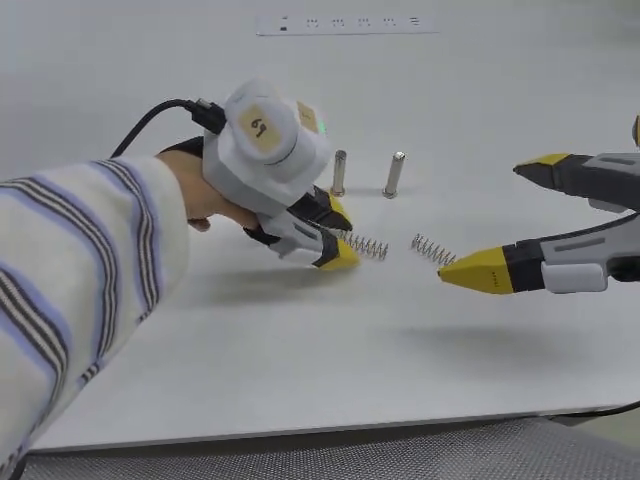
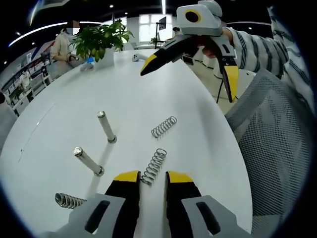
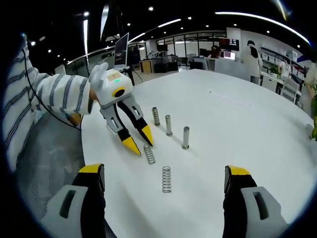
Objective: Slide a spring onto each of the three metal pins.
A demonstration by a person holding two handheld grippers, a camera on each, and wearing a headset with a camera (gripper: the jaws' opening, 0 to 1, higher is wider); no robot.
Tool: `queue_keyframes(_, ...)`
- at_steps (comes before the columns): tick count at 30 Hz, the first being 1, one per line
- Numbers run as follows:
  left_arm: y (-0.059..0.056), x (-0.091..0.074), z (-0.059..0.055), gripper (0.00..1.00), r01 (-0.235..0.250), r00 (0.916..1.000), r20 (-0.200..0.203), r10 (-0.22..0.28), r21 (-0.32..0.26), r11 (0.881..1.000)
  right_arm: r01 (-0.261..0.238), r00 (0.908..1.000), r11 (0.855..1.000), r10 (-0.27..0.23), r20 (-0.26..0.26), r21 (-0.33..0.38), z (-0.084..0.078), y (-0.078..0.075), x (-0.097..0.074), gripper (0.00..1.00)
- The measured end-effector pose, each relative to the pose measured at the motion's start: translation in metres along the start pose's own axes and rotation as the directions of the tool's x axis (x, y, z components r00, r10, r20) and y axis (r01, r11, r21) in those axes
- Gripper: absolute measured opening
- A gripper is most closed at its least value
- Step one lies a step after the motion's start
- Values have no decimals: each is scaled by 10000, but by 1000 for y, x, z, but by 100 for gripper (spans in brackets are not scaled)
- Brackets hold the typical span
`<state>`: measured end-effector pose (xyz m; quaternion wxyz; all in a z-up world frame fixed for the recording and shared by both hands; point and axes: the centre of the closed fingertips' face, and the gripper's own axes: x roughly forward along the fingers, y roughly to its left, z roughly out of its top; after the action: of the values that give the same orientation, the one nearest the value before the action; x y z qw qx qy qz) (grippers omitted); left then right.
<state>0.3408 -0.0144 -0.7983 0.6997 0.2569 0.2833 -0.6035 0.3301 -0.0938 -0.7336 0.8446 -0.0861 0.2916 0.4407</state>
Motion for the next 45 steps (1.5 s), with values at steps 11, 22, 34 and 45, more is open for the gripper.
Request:
queue_keyframes(11, -6, 4, -6, 3, 88, 9995, -307, -90, -43, 10000, 103, 9999, 9999, -103, -38, -16, -1, -2, -3, 99)
queue_keyframes(22, -4, 0, -8, 3, 165, 9994, -308, -181, -518, 9985, 136, 9999, 9999, -136, 1, -8, 0, -2, -3, 99)
queue_keyframes(34, 2, -4, -7, 2, -163, 9999, -66, 157, -1183, 9928, 124, 9999, 9999, -124, -17, -100, 0, 0, -1, 98)
queue_keyframes(45, 0, -20, -2, 2, -46, 9997, 232, 84, -1587, 9873, 72, 9998, 9999, -75, -204, -143, -4, 1, -1, 97)
